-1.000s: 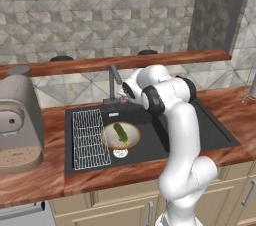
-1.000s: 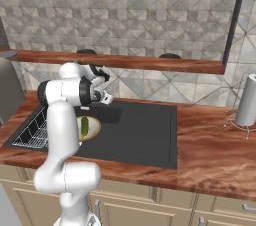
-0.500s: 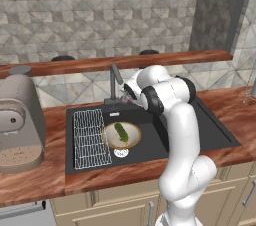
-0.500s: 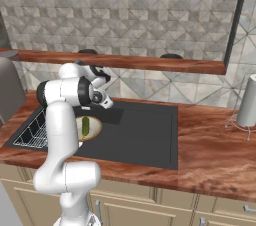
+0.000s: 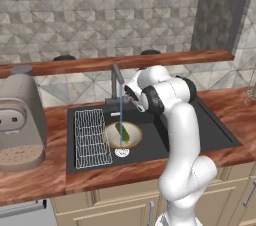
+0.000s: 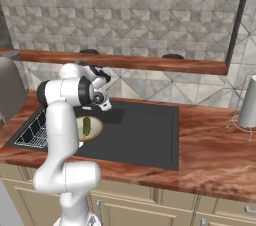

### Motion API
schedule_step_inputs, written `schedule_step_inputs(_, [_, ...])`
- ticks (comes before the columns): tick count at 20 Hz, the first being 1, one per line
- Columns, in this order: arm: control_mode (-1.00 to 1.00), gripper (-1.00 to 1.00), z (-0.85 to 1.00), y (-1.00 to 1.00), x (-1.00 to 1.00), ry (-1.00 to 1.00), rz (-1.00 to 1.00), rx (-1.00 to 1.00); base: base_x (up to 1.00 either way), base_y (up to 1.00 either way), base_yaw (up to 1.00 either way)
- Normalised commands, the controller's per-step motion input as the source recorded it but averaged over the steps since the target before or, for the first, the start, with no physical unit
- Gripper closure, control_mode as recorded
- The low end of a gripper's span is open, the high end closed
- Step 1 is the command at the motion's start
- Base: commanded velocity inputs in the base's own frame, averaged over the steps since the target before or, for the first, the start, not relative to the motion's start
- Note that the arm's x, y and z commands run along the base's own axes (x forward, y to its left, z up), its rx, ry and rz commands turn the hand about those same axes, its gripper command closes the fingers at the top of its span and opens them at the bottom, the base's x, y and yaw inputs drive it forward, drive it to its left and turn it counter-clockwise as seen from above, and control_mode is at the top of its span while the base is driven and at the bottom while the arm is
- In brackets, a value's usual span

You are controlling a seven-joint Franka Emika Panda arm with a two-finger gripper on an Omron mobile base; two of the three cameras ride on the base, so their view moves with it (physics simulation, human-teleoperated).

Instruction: Pick the cucumber from the cabinet and place it in the bowl. Then pick the bowl and place it in the sink. Then turn on the sink facuet.

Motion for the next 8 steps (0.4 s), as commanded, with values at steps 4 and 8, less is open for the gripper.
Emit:
schedule_step_inputs(4, [-1.0,1.0,-0.1,-0.77,-0.13,0.0,-0.1,0.21,0.0,0.0,0.0])
schedule_step_inputs(8, [-1.0,1.0,-0.02,-0.51,-0.12,0.0,-0.08,0.17,0.0,0.0,0.0])
